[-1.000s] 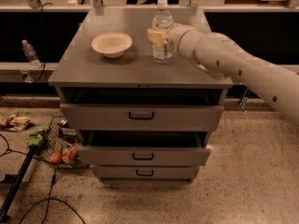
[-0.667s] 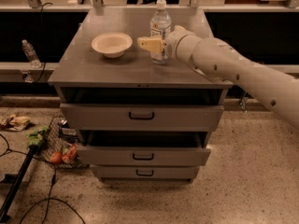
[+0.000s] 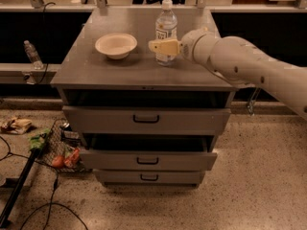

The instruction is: Pick blue plastic bottle from paper bowl and place on counter

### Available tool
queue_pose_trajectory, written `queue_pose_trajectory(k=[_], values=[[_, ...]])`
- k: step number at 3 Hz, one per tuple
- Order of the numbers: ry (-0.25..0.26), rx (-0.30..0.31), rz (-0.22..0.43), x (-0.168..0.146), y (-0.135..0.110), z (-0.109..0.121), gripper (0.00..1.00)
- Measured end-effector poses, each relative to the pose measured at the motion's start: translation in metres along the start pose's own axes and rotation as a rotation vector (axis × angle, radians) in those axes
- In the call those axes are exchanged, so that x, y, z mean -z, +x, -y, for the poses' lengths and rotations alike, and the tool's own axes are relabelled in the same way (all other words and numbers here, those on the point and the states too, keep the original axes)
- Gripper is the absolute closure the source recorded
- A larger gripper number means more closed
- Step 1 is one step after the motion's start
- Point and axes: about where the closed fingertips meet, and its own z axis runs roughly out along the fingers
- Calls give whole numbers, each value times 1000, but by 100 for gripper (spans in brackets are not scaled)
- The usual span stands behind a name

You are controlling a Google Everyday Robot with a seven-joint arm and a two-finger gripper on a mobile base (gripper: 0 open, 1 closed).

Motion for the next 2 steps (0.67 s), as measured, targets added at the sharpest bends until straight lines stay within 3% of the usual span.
queue_pose_trajectory(k=[1,2], values=[[67,-25,-46,47,-4,6,0],[132,10,-72,89,-4,25,0]])
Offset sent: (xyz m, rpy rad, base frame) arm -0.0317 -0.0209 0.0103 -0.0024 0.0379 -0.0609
